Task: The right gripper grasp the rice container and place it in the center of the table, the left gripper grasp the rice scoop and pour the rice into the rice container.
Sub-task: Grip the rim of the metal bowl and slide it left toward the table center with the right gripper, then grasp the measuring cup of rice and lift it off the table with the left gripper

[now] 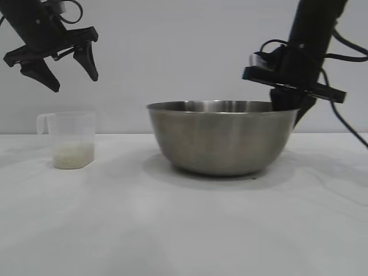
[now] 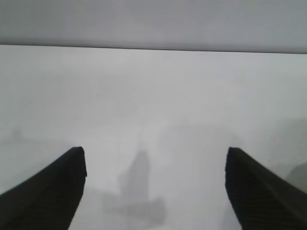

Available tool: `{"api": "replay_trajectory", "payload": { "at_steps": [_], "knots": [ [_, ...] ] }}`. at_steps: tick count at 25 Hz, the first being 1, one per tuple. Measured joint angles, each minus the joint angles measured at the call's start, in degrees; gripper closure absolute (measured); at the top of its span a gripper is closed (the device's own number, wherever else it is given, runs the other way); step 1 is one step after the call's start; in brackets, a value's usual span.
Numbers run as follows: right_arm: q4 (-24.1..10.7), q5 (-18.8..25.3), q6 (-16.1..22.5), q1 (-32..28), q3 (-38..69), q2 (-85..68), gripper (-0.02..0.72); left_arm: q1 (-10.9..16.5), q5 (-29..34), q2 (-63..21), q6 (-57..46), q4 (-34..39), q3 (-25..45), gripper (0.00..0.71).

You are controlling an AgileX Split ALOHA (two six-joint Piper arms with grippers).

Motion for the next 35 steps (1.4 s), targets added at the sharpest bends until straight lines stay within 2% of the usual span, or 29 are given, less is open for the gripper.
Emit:
{"api": "replay_trajectory", "payload": {
  "at_steps": [8,9,10,14,17,20,21,22,27,35],
  "knots": [
    [-1.61,0.00,0.10,0.05,0.00,0.00,0.703,0.00,0.00,0.00,0.00,0.00,0.00,0.196],
    [-1.61,0.00,0.10,0.05,0.00,0.00,0.650,0.00,0.00,0.00,0.00,0.00,0.00,0.196],
    [-1.61,0.00,0.10,0.05,0.00,0.00,0.650,0.00,0.00,0.00,0.00,0.00,0.00,0.196],
    [-1.61,0.00,0.10,0.05,0.00,0.00,0.370,0.00,0.00,0.00,0.00,0.00,0.00,0.196],
    [-1.61,0.00,0.10,0.05,0.00,-0.96,0.246,0.00,0.00,0.00,0.00,0.26,0.00,0.196],
    [-1.61,0.00,0.10,0.05,0.00,-3.56,0.257,0.00,0.50,0.00,0.00,0.45,0.00,0.196],
    [-1.92,0.10,0.10,0.05,0.00,-4.46,0.215,0.00,0.62,0.00,0.00,0.45,0.00,0.196],
    [-2.27,0.10,0.10,0.05,0.00,-5.56,0.231,0.00,0.90,0.00,0.00,0.45,0.00,0.196],
    [-6.15,0.52,0.34,-0.63,0.00,-10.07,0.231,0.00,1.28,0.00,0.00,0.45,0.00,0.196],
    [-8.62,0.76,1.81,-8.44,0.00,-14.93,0.231,0.00,1.38,0.00,0.55,1.50,0.00,0.196]
  ]
}}
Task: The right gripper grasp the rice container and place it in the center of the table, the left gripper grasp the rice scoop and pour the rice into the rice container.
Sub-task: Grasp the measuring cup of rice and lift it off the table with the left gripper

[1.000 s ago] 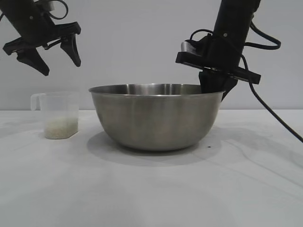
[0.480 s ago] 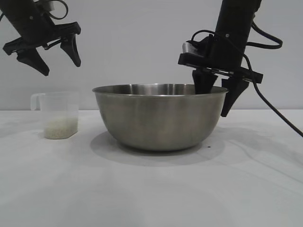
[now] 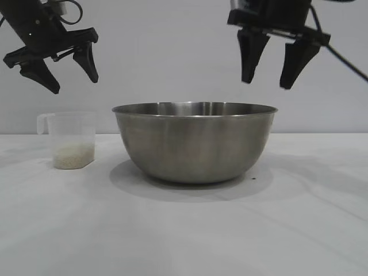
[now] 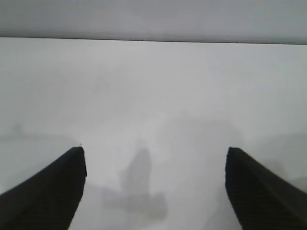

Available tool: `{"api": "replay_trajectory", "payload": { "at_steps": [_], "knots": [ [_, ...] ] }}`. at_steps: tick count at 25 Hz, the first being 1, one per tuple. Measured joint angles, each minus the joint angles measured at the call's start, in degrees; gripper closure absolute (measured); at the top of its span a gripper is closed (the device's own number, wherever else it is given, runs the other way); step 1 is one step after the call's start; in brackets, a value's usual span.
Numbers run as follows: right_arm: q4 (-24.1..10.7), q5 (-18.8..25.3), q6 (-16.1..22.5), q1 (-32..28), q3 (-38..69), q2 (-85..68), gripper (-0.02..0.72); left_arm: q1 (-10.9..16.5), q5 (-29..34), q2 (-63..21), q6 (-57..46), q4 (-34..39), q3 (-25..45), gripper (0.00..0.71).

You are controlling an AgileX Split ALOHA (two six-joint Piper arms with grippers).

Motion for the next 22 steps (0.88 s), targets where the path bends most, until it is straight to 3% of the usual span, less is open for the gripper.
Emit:
{"api": "replay_trajectory", "payload": {
  "at_steps": [8,22],
  "knots": [
    [-0.61,0.23,0.08,-6.29,5.24,-8.63,0.231,0.00,0.00,0.00,0.22,1.32,0.00,0.196],
    [-4.57,0.47,1.37,-6.99,26.71,-37.31,0.231,0.00,0.12,0.00,0.22,1.32,0.00,0.196]
  ]
}}
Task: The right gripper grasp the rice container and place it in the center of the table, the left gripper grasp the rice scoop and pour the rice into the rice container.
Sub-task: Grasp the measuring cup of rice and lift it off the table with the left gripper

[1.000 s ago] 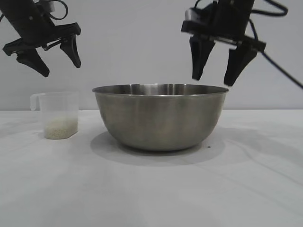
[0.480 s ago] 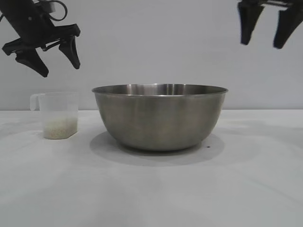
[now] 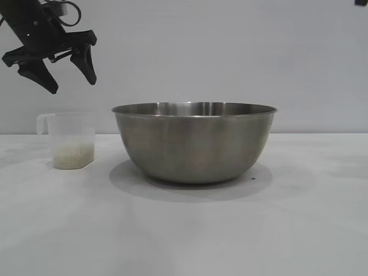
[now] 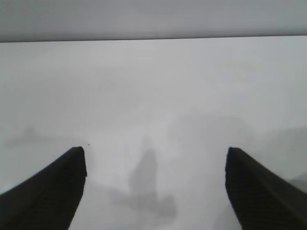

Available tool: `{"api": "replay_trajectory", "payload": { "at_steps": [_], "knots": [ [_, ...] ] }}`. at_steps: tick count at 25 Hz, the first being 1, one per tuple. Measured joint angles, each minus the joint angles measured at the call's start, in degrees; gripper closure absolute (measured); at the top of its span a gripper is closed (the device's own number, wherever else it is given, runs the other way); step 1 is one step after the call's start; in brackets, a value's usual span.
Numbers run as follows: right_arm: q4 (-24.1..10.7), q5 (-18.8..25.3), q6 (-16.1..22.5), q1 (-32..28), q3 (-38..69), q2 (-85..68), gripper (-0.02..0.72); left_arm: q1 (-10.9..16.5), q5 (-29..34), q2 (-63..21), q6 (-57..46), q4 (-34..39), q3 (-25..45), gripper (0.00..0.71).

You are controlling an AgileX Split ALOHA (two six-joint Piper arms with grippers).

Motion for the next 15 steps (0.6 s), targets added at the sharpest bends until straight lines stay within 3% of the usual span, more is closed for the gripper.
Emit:
{"api": "replay_trajectory", "payload": {
  "at_steps": [15],
  "knots": [
    [-1.00,0.27,1.52,0.00,30.61,-41.20,0.231,0.00,1.11,0.00,0.35,0.23,0.00,0.196]
  ]
}}
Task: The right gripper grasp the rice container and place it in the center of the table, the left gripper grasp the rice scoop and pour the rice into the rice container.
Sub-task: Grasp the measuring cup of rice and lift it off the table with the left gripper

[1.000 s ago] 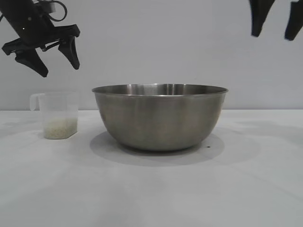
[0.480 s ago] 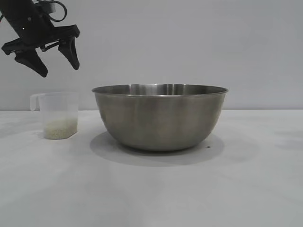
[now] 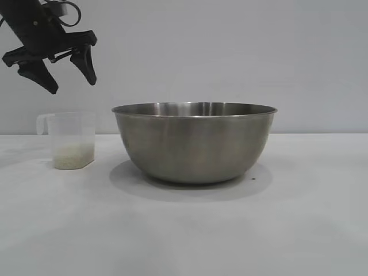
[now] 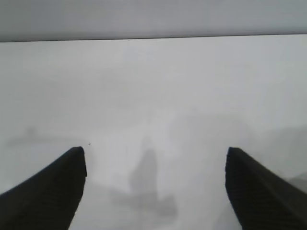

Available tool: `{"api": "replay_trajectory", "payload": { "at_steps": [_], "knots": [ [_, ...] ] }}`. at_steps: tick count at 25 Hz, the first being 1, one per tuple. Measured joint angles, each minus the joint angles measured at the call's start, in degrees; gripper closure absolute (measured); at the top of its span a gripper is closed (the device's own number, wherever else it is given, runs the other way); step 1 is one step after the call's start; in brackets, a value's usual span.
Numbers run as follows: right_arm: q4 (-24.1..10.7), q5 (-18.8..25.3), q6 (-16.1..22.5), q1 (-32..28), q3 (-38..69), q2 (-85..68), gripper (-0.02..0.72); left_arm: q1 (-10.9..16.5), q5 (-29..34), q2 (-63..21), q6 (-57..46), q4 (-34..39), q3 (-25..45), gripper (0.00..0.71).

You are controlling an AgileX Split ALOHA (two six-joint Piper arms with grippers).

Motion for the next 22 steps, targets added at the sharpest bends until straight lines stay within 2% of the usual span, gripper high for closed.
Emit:
{"api": "replay_trajectory", "payload": {
  "at_steps": [5,12,18,22],
  "knots": [
    [0.00,-2.87,0.00,0.00,10.31,-12.87,0.231,0.00,-0.01,0.00,0.11,0.24,0.00,0.196],
    [0.00,-3.97,0.00,0.00,19.35,-27.54,0.231,0.00,-0.01,0.00,0.11,0.56,0.00,0.196],
    [0.77,-5.71,0.00,0.00,21.60,-37.79,0.231,0.00,0.21,0.00,0.22,1.87,0.00,0.196],
    [0.99,-5.84,0.00,0.00,21.68,-38.59,0.231,0.00,0.34,0.03,0.34,2.06,-0.09,0.196]
  ]
}}
